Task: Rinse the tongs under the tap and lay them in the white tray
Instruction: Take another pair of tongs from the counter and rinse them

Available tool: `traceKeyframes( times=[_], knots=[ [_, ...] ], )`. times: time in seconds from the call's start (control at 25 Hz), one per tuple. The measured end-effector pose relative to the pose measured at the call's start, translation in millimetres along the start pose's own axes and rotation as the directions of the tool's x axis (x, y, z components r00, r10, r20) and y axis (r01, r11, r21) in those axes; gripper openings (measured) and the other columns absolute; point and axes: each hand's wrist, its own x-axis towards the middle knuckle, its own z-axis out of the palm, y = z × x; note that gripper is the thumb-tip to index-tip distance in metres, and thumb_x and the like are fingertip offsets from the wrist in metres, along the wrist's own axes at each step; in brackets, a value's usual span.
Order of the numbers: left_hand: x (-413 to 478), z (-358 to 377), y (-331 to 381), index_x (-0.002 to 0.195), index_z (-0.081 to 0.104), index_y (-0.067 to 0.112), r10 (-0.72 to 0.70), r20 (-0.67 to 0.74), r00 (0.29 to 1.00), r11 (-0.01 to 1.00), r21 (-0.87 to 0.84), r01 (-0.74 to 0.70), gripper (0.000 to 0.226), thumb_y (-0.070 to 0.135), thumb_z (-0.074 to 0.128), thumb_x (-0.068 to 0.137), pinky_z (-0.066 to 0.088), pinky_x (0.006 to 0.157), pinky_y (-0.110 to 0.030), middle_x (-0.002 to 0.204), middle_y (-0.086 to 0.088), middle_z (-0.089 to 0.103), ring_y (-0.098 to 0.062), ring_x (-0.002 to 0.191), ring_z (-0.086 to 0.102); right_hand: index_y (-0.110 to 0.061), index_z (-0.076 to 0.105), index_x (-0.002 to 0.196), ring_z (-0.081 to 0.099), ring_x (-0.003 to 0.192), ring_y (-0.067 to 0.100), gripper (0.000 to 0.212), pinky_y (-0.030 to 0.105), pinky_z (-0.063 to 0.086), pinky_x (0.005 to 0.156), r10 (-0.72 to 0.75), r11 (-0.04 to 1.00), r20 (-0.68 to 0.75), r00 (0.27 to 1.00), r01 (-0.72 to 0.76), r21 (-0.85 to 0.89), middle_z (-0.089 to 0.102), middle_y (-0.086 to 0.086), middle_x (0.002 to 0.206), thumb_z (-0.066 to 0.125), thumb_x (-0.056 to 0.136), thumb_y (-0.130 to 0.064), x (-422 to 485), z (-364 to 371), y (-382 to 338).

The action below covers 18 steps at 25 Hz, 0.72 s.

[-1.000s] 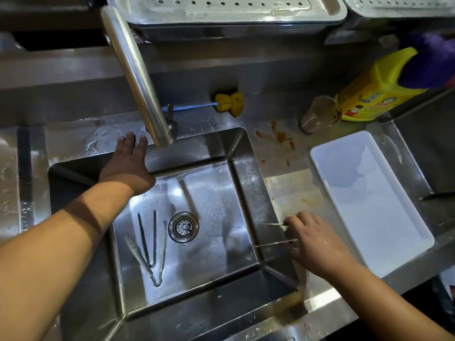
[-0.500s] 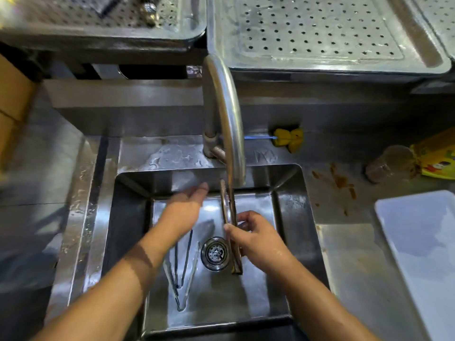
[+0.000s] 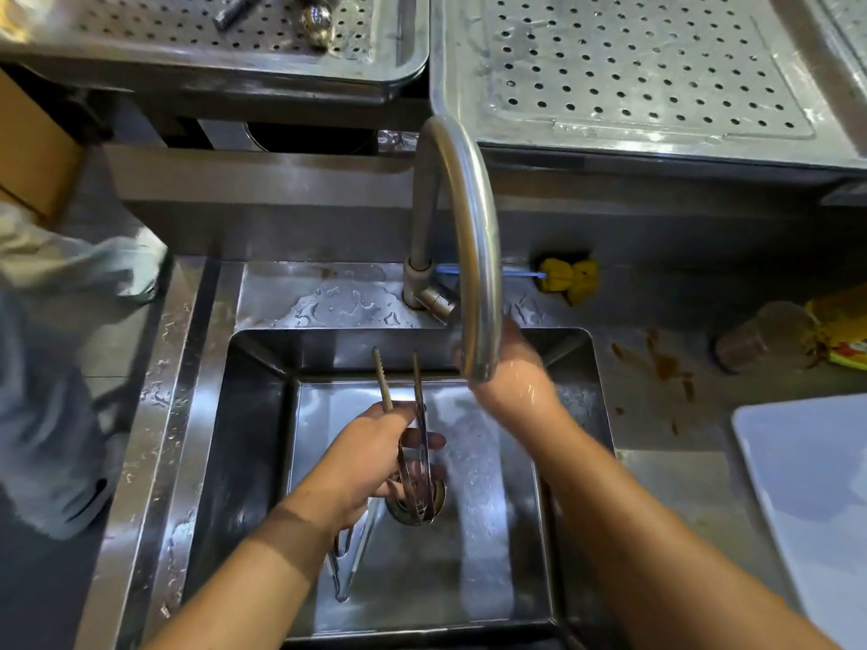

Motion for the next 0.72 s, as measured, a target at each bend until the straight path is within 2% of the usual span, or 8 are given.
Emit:
traceKeyframes(
  times=[0.04, 0.08, 0.2, 0.32, 0.44, 0.52, 0.64, 0.72],
  knots=[
    [-1.6, -0.8, 1.5, 0.126, 0.058, 0.02, -0.006, 0.002, 1.0, 1.0, 0.015, 0.006, 0.024, 0.033, 0.046, 0.109, 0.062, 0.074, -0.051, 0.097, -0.006, 0.084, -0.039, 0.084, 0.08, -0.016, 0.057, 0.108, 0.066, 0.079, 0.004, 0.04, 0.022, 0.058, 0.062, 0.071, 0.983, -0.048, 0.996, -0.061, 0.171, 0.064, 0.001, 0.087, 0.07, 0.083, -0.044, 22.3, -1.2, -13.4],
    [-3.4, -1.2, 2.4, 0.127, 0.058, 0.02, -0.01, 0.004, 1.0, 1.0, 0.023, 0.01, 0.025, 0.033, 0.045, 0.109, 0.061, 0.069, -0.046, 0.096, -0.006, 0.084, -0.04, 0.086, 0.08, -0.016, 0.06, 0.11, 0.07, 0.078, 0.011, 0.048, 0.031, 0.062, 0.066, 0.079, 0.978, -0.059, 0.995, -0.066, 0.196, 0.07, 0.002, 0.089, 0.069, 0.079, -0.051, 40.3, -0.7, -29.0],
    [-6.8, -4.1, 1.7, 0.128, 0.059, 0.021, -0.01, 0.016, 1.0, 0.999, 0.033, 0.01, 0.027, 0.033, 0.044, 0.109, 0.062, 0.064, -0.046, 0.096, -0.008, 0.083, -0.043, 0.092, 0.078, -0.022, 0.066, 0.095, 0.069, 0.046, 0.016, 0.032, 0.032, 0.057, 0.044, 0.031, 0.994, 0.037, 0.999, -0.027, -0.11, 0.075, 0.002, 0.061, 0.064, 0.085, -0.052, 73.9, 11.1, -44.2],
    [-7.6, -6.2, 0.3, 0.125, 0.06, 0.022, -0.005, 0.008, 1.0, 0.999, 0.05, 0.005, 0.025, 0.033, 0.046, 0.108, 0.062, 0.076, -0.062, 0.094, -0.008, 0.083, -0.039, 0.084, 0.08, -0.018, 0.067, 0.086, 0.066, 0.039, 0.018, 0.031, 0.03, 0.055, 0.044, 0.046, 0.987, 0.03, 0.999, -0.04, -0.157, 0.07, 0.004, 0.052, 0.057, 0.091, -0.047, 91.1, 18.5, -34.0],
    [-6.2, -7.3, -0.8, 0.123, 0.059, 0.021, -0.012, -0.004, 1.0, 0.999, 0.04, 0.012, 0.024, 0.033, 0.046, 0.108, 0.062, 0.076, -0.064, 0.092, -0.008, 0.083, -0.041, 0.086, 0.08, -0.012, 0.062, 0.087, 0.072, 0.062, 0.032, 0.039, 0.053, 0.065, 0.069, 0.024, 0.983, -0.003, 1.0, -0.025, -0.182, 0.073, 0.012, 0.068, 0.049, 0.087, -0.049, 99.1, 25.3, -26.7],
    [-6.1, -8.1, -0.5, 0.123, 0.059, 0.022, -0.017, -0.004, 1.0, 0.999, 0.044, 0.017, 0.024, 0.035, 0.045, 0.108, 0.064, 0.071, -0.057, 0.091, -0.007, 0.083, -0.038, 0.082, 0.08, -0.011, 0.061, 0.09, 0.072, 0.085, 0.043, 0.045, 0.062, 0.06, 0.087, -0.011, 0.98, -0.018, 1.0, 0.007, -0.197, 0.072, 0.02, 0.086, 0.044, 0.083, -0.052, 98.0, 28.9, -23.4],
    [-5.6, -8.1, -0.4, 0.122, 0.058, 0.022, -0.016, -0.008, 1.0, 0.998, 0.059, 0.016, 0.023, 0.035, 0.045, 0.108, 0.065, 0.07, -0.054, 0.09, -0.006, 0.083, -0.041, 0.086, 0.079, -0.005, 0.065, 0.109, 0.067, 0.101, 0.051, 0.06, 0.065, 0.055, 0.093, -0.04, 0.983, -0.039, 0.998, 0.032, -0.181, 0.07, 0.03, 0.102, 0.038, 0.083, -0.052, 92.9, 34.7, -21.2],
    [-5.7, -7.5, 0.0, 0.122, 0.058, 0.022, -0.016, -0.012, 1.0, 0.998, 0.066, 0.016, 0.023, 0.035, 0.045, 0.108, 0.065, 0.067, -0.05, 0.089, -0.006, 0.083, -0.043, 0.089, 0.078, -0.007, 0.065, 0.108, 0.066, 0.1, 0.052, 0.055, 0.065, 0.055, 0.093, -0.064, 0.986, -0.065, 0.996, 0.053, -0.158, 0.069, 0.03, 0.098, 0.038, 0.086, -0.05, 86.8, 35.2, -20.1]
  ],
)
